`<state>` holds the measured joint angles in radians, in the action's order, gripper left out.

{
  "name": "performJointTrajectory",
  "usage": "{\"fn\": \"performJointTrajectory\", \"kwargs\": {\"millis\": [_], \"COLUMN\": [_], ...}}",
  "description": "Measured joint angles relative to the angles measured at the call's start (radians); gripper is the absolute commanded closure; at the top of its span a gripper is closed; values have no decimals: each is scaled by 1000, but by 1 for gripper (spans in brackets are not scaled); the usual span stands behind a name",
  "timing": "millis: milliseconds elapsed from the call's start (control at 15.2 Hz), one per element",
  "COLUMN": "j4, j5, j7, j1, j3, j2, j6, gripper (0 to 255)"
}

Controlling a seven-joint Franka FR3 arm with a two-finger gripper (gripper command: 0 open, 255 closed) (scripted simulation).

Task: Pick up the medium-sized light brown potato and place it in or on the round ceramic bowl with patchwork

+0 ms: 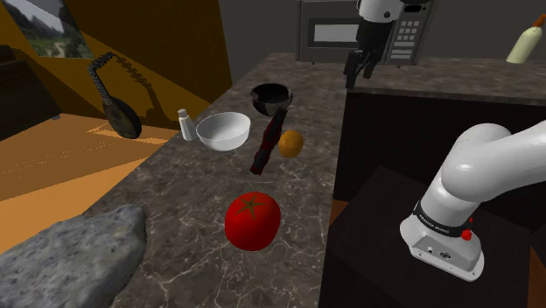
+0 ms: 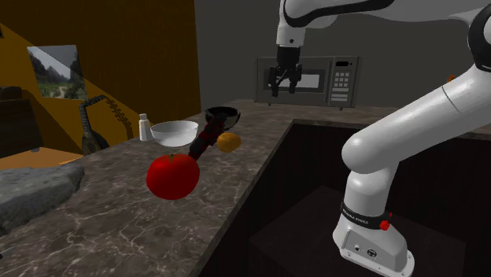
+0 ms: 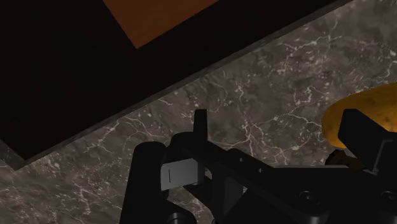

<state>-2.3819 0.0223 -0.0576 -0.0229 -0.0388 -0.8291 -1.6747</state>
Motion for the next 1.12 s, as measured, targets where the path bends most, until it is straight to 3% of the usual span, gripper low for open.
{"fn": "performJointTrajectory", "kwargs": {"millis": [198, 660, 924, 1122], "j4": [-14, -19, 38, 95], "j5": [7, 79, 157, 245], "j7": [-55, -370, -571, -738], "j1": [2, -25, -92, -188], "j3": [-61, -402, -626, -820], "j2": [-7, 50, 149, 259], "j6": [-20, -96, -103, -97], "gripper": [0, 0, 0, 0]}}
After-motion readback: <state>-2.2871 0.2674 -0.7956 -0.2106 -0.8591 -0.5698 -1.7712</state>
